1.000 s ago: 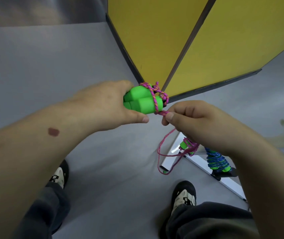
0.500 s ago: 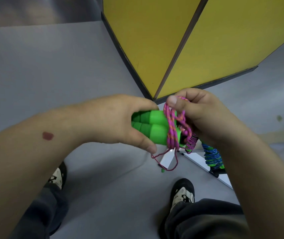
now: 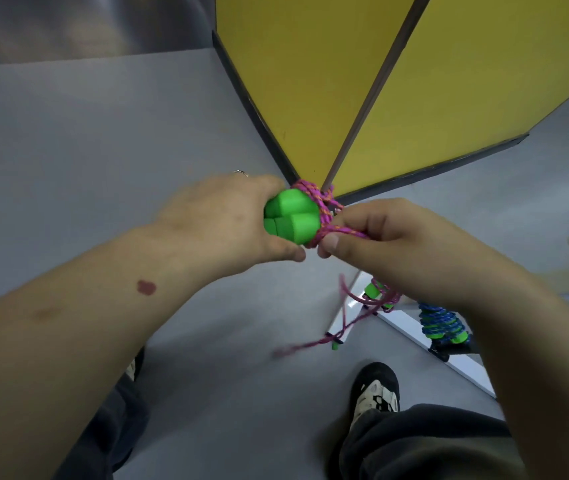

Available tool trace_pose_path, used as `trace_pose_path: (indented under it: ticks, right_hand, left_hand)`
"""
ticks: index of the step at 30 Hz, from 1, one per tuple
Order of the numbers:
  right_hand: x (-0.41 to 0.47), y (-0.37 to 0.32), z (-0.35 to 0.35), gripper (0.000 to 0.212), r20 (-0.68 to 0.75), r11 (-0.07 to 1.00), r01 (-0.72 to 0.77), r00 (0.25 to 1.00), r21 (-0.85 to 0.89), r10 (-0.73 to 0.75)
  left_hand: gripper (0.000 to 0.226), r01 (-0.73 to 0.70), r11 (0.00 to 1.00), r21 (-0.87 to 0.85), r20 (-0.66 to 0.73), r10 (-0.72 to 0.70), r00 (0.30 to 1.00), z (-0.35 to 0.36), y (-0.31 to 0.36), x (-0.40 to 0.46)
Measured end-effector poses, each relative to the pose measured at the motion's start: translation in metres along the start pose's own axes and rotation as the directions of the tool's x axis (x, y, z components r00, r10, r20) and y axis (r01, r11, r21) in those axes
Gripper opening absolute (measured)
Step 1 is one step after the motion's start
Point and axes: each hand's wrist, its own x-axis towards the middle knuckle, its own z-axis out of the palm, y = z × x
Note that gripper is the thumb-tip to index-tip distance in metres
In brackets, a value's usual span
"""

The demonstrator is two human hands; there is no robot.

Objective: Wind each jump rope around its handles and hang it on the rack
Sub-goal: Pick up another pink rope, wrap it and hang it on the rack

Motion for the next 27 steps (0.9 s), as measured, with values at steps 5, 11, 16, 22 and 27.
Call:
trace_pose_path:
  ticks: [5,11,16,22,27]
  right_hand:
    - [0.006,0.017,-0.005,0.017,-0.147,0.982,0.083,0.987,0.167,-0.058]
    - [0.017,0.034,0.000,0.016,-0.226,0.822,0.008,0.963,0.569,0.147]
    - [0.025,0.037,0.011,0.024,-0.041,0.664,-0.118,0.975,0.738,0.218]
    - [0.026,0.034,0.017,0.031,-0.070,0.813,-0.218,0.951,0.541,0.302]
    - [0.021,0.021,0.017,0.030,-0.082,0.938,-0.245,0.959,0.246,0.272]
  left_hand:
    - [0.062,-0.197,0.973,0.121,0.133,0.181,0.975,0.000,0.011,-0.005]
    - [0.067,-0.204,0.962,-0.181,0.186,0.237,0.953,-0.007,0.013,-0.010]
    - [0.065,-0.102,0.786,-0.610,0.093,0.199,0.976,-0.018,0.011,-0.013]
    - [0.054,-0.031,0.862,-0.505,0.102,0.095,0.990,-0.020,0.000,-0.006]
    - [0.063,-0.001,0.960,-0.279,0.005,0.002,1.000,-0.011,-0.001,-0.005]
